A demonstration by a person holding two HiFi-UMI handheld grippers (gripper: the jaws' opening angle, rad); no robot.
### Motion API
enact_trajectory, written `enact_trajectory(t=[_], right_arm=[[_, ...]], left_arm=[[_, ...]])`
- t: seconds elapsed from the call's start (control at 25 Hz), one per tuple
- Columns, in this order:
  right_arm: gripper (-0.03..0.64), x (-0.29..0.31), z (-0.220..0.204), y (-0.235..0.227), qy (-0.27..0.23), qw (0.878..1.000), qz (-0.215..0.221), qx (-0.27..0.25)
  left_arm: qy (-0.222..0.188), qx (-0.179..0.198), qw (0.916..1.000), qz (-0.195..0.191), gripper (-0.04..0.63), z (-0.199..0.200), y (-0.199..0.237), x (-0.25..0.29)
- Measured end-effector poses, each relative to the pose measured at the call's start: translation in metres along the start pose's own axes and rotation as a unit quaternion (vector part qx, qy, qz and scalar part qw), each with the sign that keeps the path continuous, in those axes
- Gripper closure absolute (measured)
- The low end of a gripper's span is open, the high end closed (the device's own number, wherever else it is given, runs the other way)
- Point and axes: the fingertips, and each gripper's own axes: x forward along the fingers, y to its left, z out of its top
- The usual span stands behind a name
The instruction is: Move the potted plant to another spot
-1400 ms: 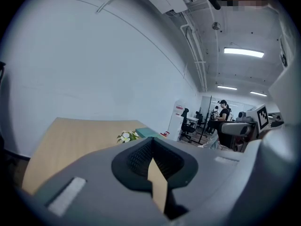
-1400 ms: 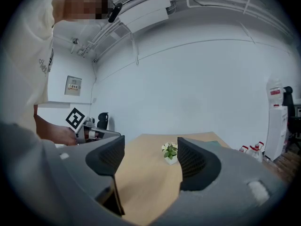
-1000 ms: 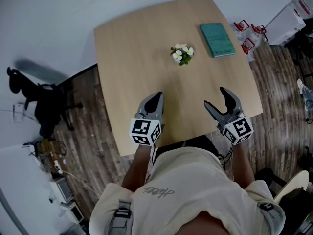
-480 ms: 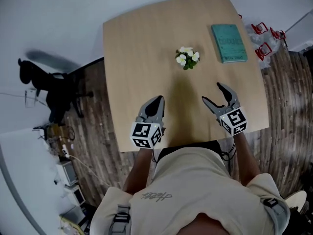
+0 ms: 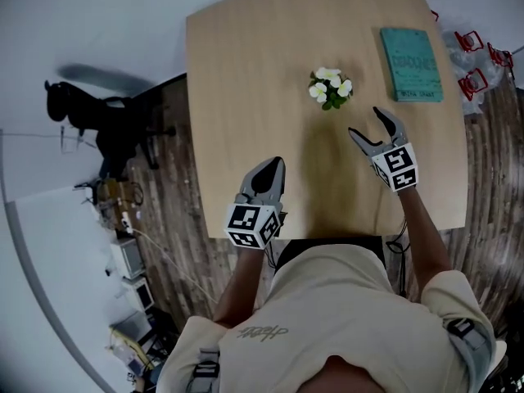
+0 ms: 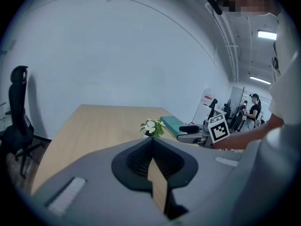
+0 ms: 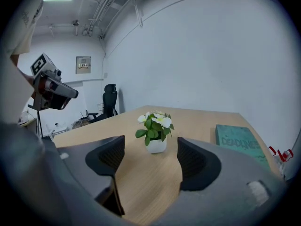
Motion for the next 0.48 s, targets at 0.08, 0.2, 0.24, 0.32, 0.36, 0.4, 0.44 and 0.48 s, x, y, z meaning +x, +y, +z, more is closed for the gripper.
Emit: enact_trajectory(t=[0.08,0.2,0.24,0.32,0.36,0.4,0.44,0.48], right_arm=[[0.258,0.014,-0.007,-0.003,0.011,1.0,0.008,-0.002],[0.258,0.034,-0.015,-0.003,0.022,1.0,0.022,0.002],[0.258,0.04,-0.018,-0.003,0.026,0.999,0.026,0.001],[0.258,0.052,-0.023,-0.003,0.035,0.999,0.028,-0.001],[0.258,0.058,-0.027,-0.004,0.039,0.999,0.027,-0.002],[0.258,0.063,-0.03,-0.005,0.044,0.999,0.025,-0.004],[0.258,0.069,-0.034,-0.006,0.05,0.998,0.023,-0.007],[0.258,0.075,-0.037,-0.007,0.054,0.998,0.021,-0.01]], left_arm=[[0.001,0.001,1.0,0.007,0.577,0.001,0.001,-0.001],[0.0,0.005,0.9997,0.022,0.577,0.001,0.005,-0.003],[0.0,0.004,0.9996,0.026,0.577,0.0,0.007,-0.004],[0.001,-0.003,0.9995,0.032,0.577,-0.002,0.009,-0.005],[0.002,-0.006,0.9994,0.035,0.577,-0.004,0.011,-0.006],[0.003,-0.01,0.9992,0.038,0.577,-0.006,0.012,-0.007],[0.004,-0.015,0.9991,0.041,0.577,-0.009,0.014,-0.007],[0.006,-0.019,0.9988,0.043,0.577,-0.012,0.016,-0.007]])
